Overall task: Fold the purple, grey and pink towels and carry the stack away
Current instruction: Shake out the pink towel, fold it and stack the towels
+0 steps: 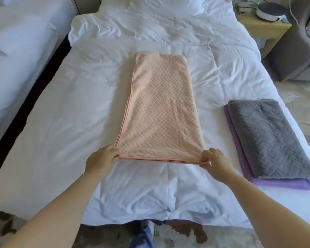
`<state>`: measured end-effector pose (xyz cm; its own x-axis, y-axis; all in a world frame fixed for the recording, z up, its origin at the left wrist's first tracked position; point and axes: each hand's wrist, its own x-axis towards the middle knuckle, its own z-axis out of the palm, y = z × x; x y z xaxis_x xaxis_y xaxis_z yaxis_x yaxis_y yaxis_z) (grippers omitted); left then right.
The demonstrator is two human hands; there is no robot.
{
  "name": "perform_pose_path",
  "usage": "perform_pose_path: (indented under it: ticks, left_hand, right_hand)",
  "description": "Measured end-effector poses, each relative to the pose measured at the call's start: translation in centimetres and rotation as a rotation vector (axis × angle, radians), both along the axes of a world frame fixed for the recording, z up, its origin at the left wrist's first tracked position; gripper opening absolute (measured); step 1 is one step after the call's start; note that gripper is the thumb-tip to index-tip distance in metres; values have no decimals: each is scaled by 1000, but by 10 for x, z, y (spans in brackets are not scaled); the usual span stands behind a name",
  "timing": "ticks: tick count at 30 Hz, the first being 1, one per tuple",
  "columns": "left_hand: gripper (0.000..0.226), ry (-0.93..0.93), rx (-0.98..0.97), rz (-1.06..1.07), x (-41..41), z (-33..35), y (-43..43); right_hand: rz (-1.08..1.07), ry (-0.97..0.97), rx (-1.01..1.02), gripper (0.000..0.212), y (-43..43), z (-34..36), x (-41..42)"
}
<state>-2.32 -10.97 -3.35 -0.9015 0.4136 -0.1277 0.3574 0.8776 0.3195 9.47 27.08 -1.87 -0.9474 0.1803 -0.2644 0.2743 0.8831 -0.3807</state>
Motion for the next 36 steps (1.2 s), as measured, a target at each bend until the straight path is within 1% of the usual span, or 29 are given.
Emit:
perform_pose_path:
  ticks: [5, 9, 14, 17, 19, 21, 23, 25, 26, 27, 28, 30, 32, 34, 36]
  left_hand:
    - [19, 31, 4, 22, 93, -23, -19]
    - [17, 47, 9, 31, 155, -38, -32]
    - [11, 106, 23, 38, 195, -66, -43]
    - [11, 92, 69, 60, 200, -84, -39]
    - [15, 63, 77, 40, 196, -91, -37]
    - [18, 52, 55, 1, 189, -93, -37]
    - [24, 72, 110, 22, 183, -85, -36]
    - [35, 142, 207, 90, 170, -73, -24]
    - [38, 184, 222, 100, 159, -66, -12]
    - [39, 221, 215, 85, 145, -61, 2]
    - [41, 241, 194, 54, 130, -56, 19]
    - [49, 214, 131, -13, 98, -53, 53]
    - [59, 158, 58, -53, 68, -60, 80]
    - [63, 151, -13, -77, 40, -74, 93]
    - [67, 133, -119, -78, 11, -91, 93]
  right_hand:
    - [-10, 15, -23, 11, -20, -24, 89]
    - [8, 6, -16, 12, -37, -40, 146]
    - [23, 21, 54, 11, -48, -74, 182]
    - [51, -6, 127, 12, -51, -96, 184]
    - [94, -55, 168, 17, -51, -101, 180]
    - [188, -82, 220, 22, -51, -98, 175]
    - [223, 16, 213, 21, -53, -88, 169]
    - [151, 174, 161, 20, -55, -77, 150]
    - [95, 232, 137, 25, -57, -72, 133]
    - [42, 248, 102, 34, -59, -68, 113]
    - [-1, 227, 58, 45, -61, -65, 90]
    - [-33, 138, 10, 61, -63, -68, 44]
    - [33, 63, 46, 67, -62, -78, 2]
    - [99, 48, 93, 69, -54, -91, -38]
    - [80, 29, 120, 71, -39, -105, -75]
